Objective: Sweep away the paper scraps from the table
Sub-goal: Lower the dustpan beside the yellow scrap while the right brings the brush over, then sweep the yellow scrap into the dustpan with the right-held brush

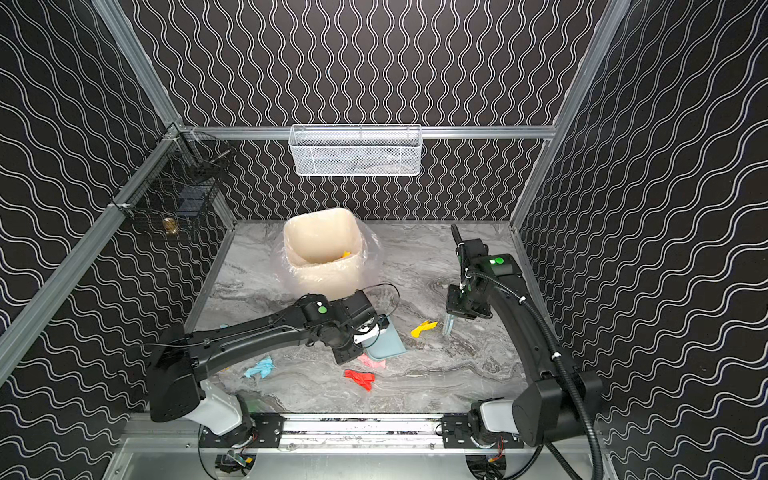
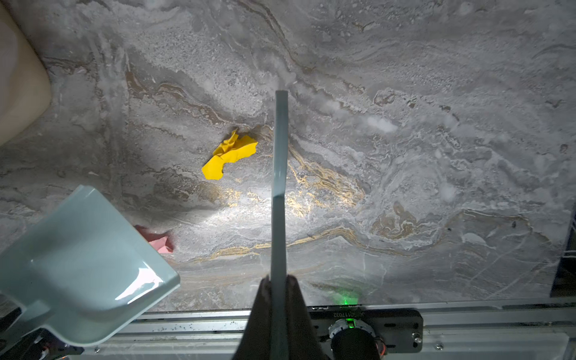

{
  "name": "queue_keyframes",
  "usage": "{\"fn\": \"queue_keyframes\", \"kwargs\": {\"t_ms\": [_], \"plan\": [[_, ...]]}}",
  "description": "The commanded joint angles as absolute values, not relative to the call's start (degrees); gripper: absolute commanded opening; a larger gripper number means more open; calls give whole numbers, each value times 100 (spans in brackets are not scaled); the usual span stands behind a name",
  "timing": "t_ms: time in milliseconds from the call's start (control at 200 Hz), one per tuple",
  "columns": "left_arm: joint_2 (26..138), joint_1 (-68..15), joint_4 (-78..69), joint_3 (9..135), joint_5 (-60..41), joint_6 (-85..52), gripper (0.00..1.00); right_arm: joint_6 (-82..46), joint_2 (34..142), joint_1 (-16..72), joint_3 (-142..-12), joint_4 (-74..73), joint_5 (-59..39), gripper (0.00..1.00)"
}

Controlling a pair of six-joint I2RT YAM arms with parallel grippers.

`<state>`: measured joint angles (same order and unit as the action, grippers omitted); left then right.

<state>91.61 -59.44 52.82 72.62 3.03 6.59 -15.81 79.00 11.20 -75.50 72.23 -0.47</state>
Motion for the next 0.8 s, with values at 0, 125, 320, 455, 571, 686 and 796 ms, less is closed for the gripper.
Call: {"fn": "queue_keyframes", "kwargs": {"t_ms": [0, 125, 320, 455, 571, 686, 796], "plan": [[9359, -5949, 5028, 7273, 226, 972, 7, -1442, 8103, 1120, -7654, 7272, 98, 0], [9598, -5950, 4767, 7246, 222, 1075, 7, -1377, 8259, 1124, -7694, 7164, 93, 0], [9896, -5943, 4466, 7261, 237, 1133, 6, -1274, 8442, 1119, -7812, 7137, 123, 0], [10156, -5935, 4467, 7433, 309, 1155, 6, -1232, 8485, 1129, -7835, 7124, 115, 0], [10334, -5868, 4465, 7555, 257, 1160, 6, -1206, 8520, 1132, -7841, 7111, 98, 0], [10505, -5776, 4466, 7644, 226, 1194, 6, -1163, 8573, 1126, -7866, 7092, 105, 0], [10631, -5683, 4457, 7694, 218, 1255, 6, -1112, 8690, 1143, -7984, 7144, 131, 0]]}}
